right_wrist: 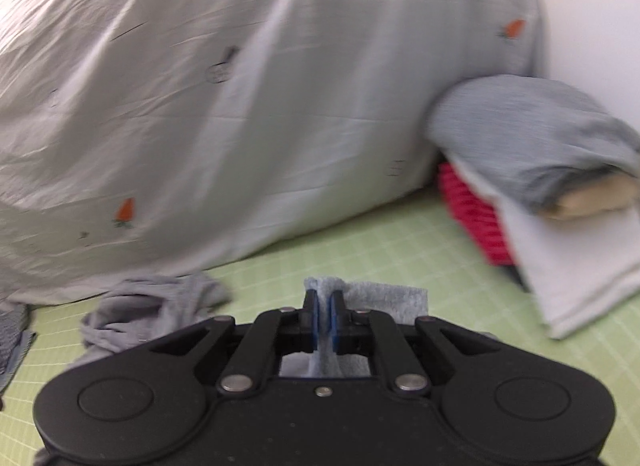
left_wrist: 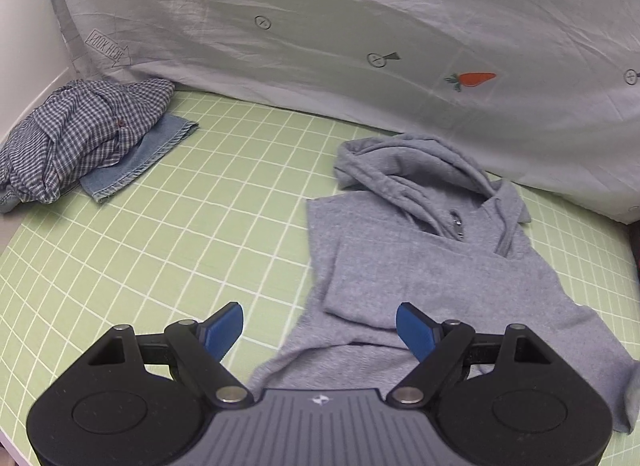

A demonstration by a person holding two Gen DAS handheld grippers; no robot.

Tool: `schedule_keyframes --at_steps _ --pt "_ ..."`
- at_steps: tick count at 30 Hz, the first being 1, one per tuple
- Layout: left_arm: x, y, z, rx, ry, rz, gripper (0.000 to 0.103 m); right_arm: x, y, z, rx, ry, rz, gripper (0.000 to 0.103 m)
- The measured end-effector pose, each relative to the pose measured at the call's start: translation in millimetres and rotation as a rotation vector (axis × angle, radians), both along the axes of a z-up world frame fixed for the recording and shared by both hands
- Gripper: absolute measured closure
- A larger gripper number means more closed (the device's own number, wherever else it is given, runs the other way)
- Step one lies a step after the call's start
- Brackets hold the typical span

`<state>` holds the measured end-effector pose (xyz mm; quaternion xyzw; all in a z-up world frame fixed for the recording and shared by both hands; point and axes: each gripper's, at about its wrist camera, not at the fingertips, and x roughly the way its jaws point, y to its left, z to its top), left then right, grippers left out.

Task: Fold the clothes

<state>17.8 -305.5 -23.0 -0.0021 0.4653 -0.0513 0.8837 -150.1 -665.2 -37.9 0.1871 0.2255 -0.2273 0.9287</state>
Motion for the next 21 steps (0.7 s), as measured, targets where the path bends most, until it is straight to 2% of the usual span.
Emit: schedule_keyframes --at_steps 3,9,10,11,13,14,15,16,17,21 --pt "11 8 -9 0.000 0.029 0.014 0.019 41 27 3 0.014 -0.011 0.088 0.097" --pt "28 16 -26 -0.012 0.074 0.046 0.019 111 89 -2 0.151 -0.078 0.309 0.094" --pt "30 16 -28 -0.012 0.078 0.053 0.019 122 98 -9 0.155 -0.043 0.354 0.080" --pt "32 16 -29 -0.013 0.082 0.061 0.019 133 107 -16 0.158 -0.007 0.398 0.052" --pt "35 15 -32 -0.014 0.090 0.073 0.019 139 117 -28 0.093 0.095 0.389 0.035" --pt "34 12 -32 -0.012 0.090 0.071 0.019 138 119 -33 0.060 0.134 0.373 0.030" --pt "33 9 -32 -0.008 0.088 0.066 0.019 130 114 -37 0.054 0.141 0.359 0.026" --pt "33 6 -32 -0.003 0.087 0.058 0.019 122 109 -40 0.047 0.148 0.346 0.016" --pt "33 2 -33 0.003 0.089 0.048 0.019 114 103 -43 0.047 0.158 0.318 0.012" --pt "39 -23 -38 0.014 0.108 -0.016 0.019 72 63 -58 0.046 0.228 0.161 0.012"
